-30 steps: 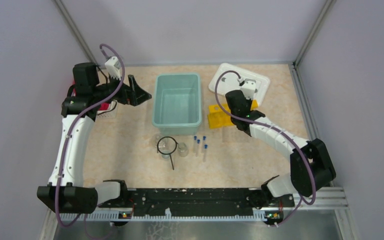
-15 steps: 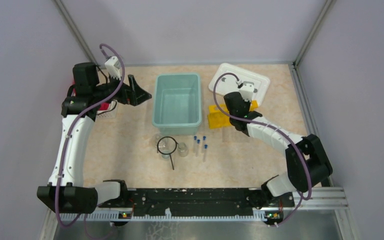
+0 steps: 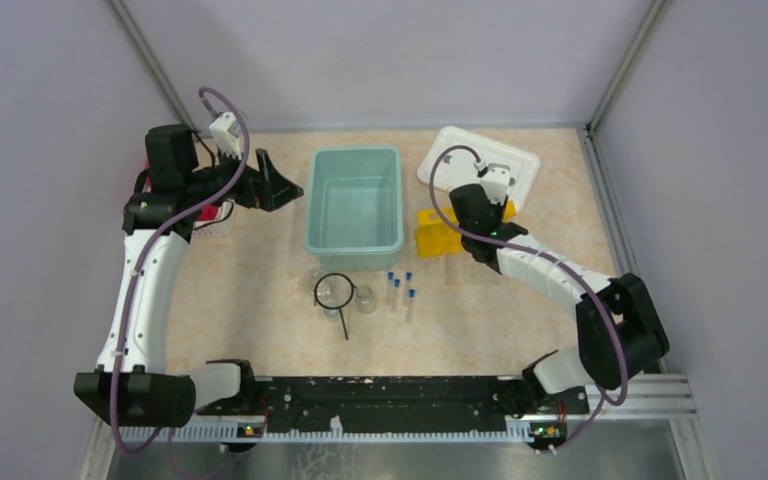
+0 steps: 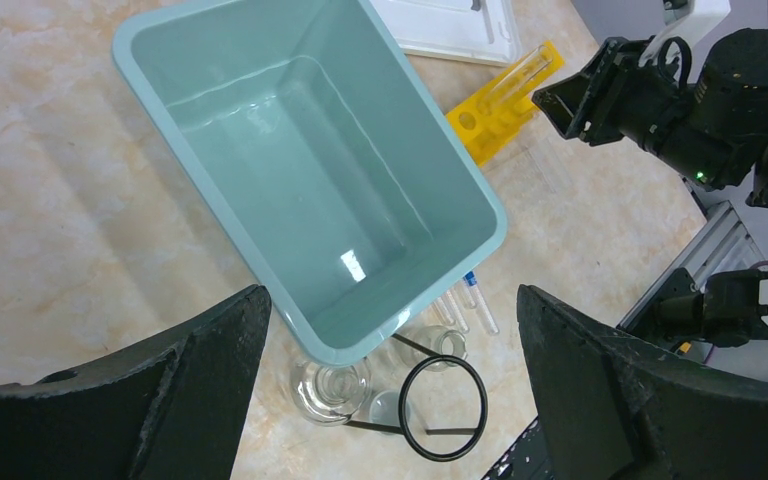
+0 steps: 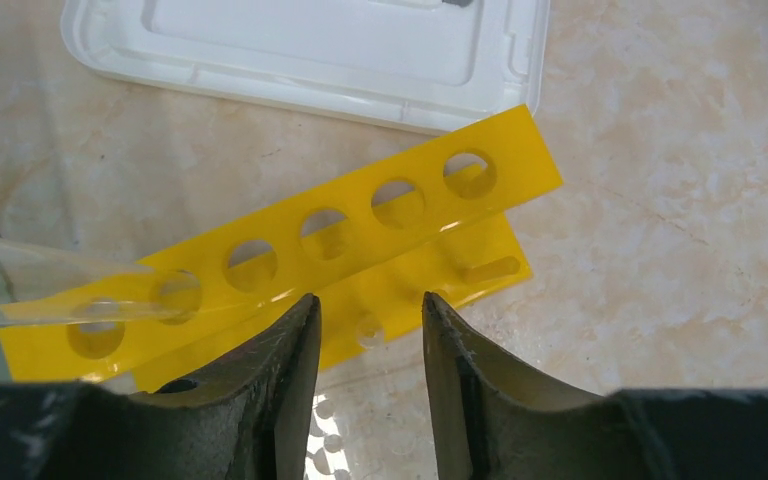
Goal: Organize the chemistry lab equipment
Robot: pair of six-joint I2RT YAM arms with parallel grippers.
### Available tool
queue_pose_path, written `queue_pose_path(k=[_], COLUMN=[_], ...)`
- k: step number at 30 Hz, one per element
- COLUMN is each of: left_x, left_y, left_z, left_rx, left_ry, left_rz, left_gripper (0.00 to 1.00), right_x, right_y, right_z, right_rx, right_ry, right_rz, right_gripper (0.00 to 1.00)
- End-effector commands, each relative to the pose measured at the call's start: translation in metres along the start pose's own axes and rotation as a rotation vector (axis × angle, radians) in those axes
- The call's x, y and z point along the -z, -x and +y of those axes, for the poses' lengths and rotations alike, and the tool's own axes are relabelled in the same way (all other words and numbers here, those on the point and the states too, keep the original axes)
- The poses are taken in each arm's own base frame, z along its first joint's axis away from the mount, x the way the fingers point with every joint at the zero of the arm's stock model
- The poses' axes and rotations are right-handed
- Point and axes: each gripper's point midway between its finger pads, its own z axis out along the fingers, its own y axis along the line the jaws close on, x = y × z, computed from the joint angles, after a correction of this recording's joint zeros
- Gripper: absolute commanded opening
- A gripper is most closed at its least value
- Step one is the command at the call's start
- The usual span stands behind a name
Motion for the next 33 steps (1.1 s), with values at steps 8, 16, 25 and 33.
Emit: queue_pose_path(k=[8,16,25,33], left_x=[0.009,0.011,0.014,0.016], left_y=[0.019,0.019,0.020,0.021], left_z=[-0.012,-0.013,-0.014,-0.014], left_rx=[-0.035,-0.037,-0.046,-0.047], left_ry=[-0.027,-0.023,-0.014,-0.010], left_rz=[-0.053,-0.051,-0.055,-0.057], left_gripper=[0.99,0.99,0.99,0.99], right_x=[0.046,0.075,0.058,0.030], right_y=[0.037,-0.014,-0.050,-0.052], right_z=[0.021,0.074,0.100,0.109], right_rx=[-0.088,-0.002,0.037,0.076], right_ry=[0.179,0.372,0.424,0.375], right_rz=[-0.052,0.032,0.123,0.123], right_gripper=[0.33,0.24,0.06,0.00])
